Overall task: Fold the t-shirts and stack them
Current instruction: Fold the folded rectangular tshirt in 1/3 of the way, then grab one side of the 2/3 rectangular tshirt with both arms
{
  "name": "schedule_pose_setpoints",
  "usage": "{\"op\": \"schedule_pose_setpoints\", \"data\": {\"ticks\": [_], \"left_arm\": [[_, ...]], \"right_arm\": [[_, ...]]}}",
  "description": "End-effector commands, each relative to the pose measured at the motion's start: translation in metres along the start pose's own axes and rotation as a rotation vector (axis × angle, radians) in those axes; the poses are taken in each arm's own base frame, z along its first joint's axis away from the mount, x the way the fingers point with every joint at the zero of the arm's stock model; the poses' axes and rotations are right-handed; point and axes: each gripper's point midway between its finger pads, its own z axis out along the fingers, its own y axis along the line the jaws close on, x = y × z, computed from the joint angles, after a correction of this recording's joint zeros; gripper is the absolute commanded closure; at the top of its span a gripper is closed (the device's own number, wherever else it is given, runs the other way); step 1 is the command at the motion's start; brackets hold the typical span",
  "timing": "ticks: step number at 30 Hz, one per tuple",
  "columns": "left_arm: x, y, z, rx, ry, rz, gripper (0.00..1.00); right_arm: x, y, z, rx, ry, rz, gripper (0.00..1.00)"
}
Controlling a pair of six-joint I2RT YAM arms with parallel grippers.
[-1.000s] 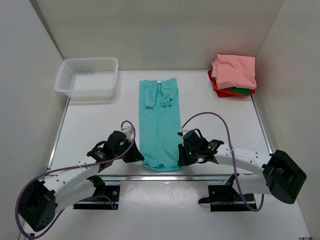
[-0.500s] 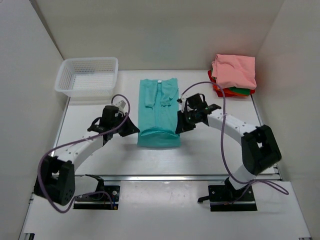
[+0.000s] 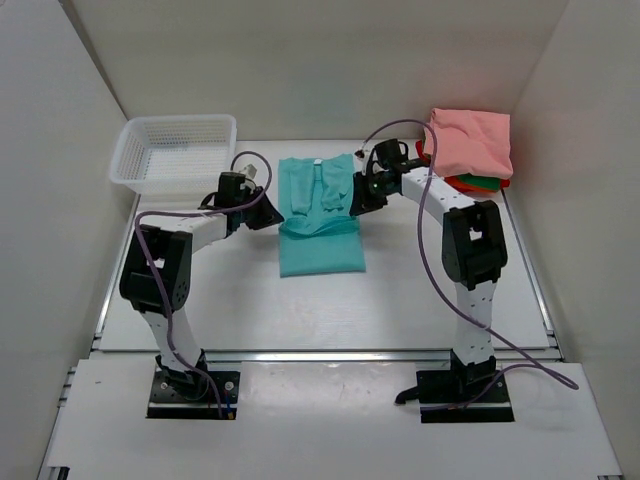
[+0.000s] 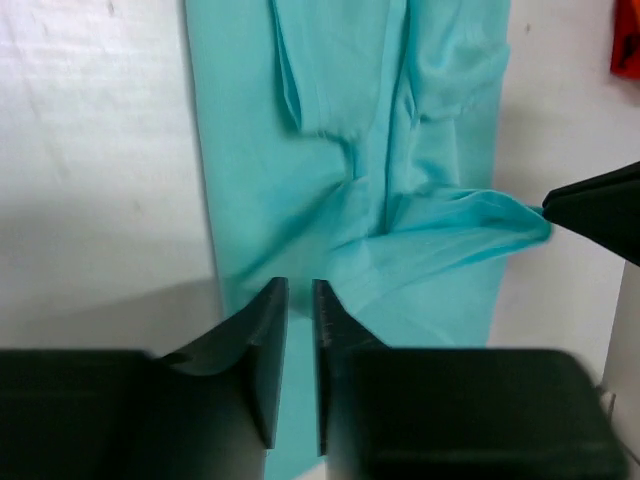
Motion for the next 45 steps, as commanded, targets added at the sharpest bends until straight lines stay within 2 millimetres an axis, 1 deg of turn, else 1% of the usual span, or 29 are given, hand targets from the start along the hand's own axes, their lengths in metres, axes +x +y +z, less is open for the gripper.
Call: {"op": "schedule_pose_setpoints", "data": {"ticks": [1,2,4,5,6,7,8,9,10,12,13,14,16,21,22,28,29,31,32,33,34,35,36,38,39,41,43,44,45], "left_arm": [[-0.067,-0.033,-0.01,0.137,-0.205,0.029,0.65],[-0.076,-0.034,-0.015,0.154,-0.25,0.003,0.6],[-0.087,-0.038,-0.027,0.162,-0.299,0.001,0.59],[-0.083,-0.037,-0.033,0.15,-0.299,0.002,0.6],[-0.069,-0.033,-0.031,0.137,-0.268,0.002,0.6],[-0.065,-0.034,-0.039,0.134,-0.271,0.013,0.62],[-0.045,-0.032,-0.043,0.128,-0.233,0.028,0.61],[-0.021,-0.021,-0.041,0.096,-0.189,0.027,0.59],[-0.013,-0.019,-0.047,0.082,-0.19,0.038,0.57],[0.034,-0.004,-0.052,0.011,-0.149,0.063,0.55],[0.058,0.009,-0.052,-0.027,-0.115,0.06,0.54],[0.065,0.006,-0.056,-0.051,-0.135,0.071,0.52],[0.101,0.016,-0.058,-0.103,-0.129,0.087,0.51],[0.115,0.014,-0.061,-0.097,-0.209,0.029,0.5],[0.113,0.011,-0.06,-0.087,-0.226,0.016,0.52],[0.11,0.011,-0.04,-0.087,-0.223,-0.02,0.53],[0.103,0.006,-0.037,-0.07,-0.243,-0.026,0.53],[0.112,0.008,-0.027,-0.073,-0.195,-0.033,0.53],[0.113,0.007,-0.024,-0.077,-0.186,-0.029,0.55],[0.117,0.003,-0.019,-0.065,-0.164,-0.02,0.6],[0.119,0.002,-0.017,-0.06,-0.152,-0.023,0.81],[0.121,0.0,-0.016,-0.051,-0.138,-0.033,0.96],[0.124,0.002,-0.016,-0.056,-0.128,-0.039,1.0],[0.135,0.003,-0.025,-0.053,-0.081,-0.044,1.0],[0.147,0.015,-0.031,-0.083,-0.048,-0.039,1.0],[0.162,0.014,-0.05,-0.065,-0.017,-0.019,1.0],[0.19,0.035,-0.071,-0.121,0.051,0.0,1.0],[0.187,0.027,-0.08,-0.101,0.027,0.013,1.0],[0.194,0.03,-0.093,-0.106,0.016,0.025,1.0]], "right_arm": [[-0.047,-0.018,-0.016,0.063,-0.159,0.004,0.82],[-0.047,-0.018,-0.02,0.063,-0.181,0.032,0.72],[-0.06,-0.023,-0.032,0.096,-0.295,0.05,0.69],[-0.046,-0.024,-0.039,0.101,-0.297,0.097,0.67],[-0.037,-0.027,-0.044,0.114,-0.316,0.105,0.66],[-0.036,-0.024,-0.048,0.114,-0.333,0.117,0.66],[-0.016,-0.022,-0.05,0.123,-0.312,0.138,0.66],[0.001,-0.022,-0.049,0.13,-0.29,0.152,0.65],[0.012,-0.017,-0.048,0.133,-0.272,0.159,0.64],[0.053,-0.004,-0.043,0.132,-0.229,0.207,0.62],[0.05,-0.002,-0.052,0.15,-0.271,0.208,0.6],[0.073,-0.002,-0.044,0.185,-0.257,0.245,0.56],[0.096,0.012,-0.046,0.182,-0.297,0.267,0.5],[0.119,0.038,-0.038,0.127,-0.352,0.356,0.48],[0.126,0.034,-0.036,0.13,-0.343,0.373,0.47],[0.126,0.027,-0.022,0.105,-0.33,0.407,0.42],[0.13,0.025,-0.017,0.1,-0.308,0.413,0.43],[0.129,0.022,-0.012,0.092,-0.297,0.422,0.43],[0.128,0.02,-0.008,0.095,-0.292,0.416,0.44],[0.129,0.02,-0.005,0.088,-0.28,0.414,0.57],[0.127,0.024,-0.004,0.074,-0.275,0.411,0.65],[0.13,0.022,-0.002,0.081,-0.261,0.408,0.93],[0.131,0.025,-0.003,0.072,-0.261,0.407,1.0],[0.15,0.033,-0.005,0.089,-0.219,0.389,1.0],[0.155,0.038,-0.011,0.098,-0.222,0.366,1.0],[0.175,0.046,-0.018,0.115,-0.207,0.329,1.0],[0.193,0.055,-0.032,0.11,-0.193,0.301,1.0],[0.212,0.054,-0.033,0.131,-0.158,0.292,1.0],[0.227,0.06,-0.038,0.124,-0.13,0.282,1.0]]}}
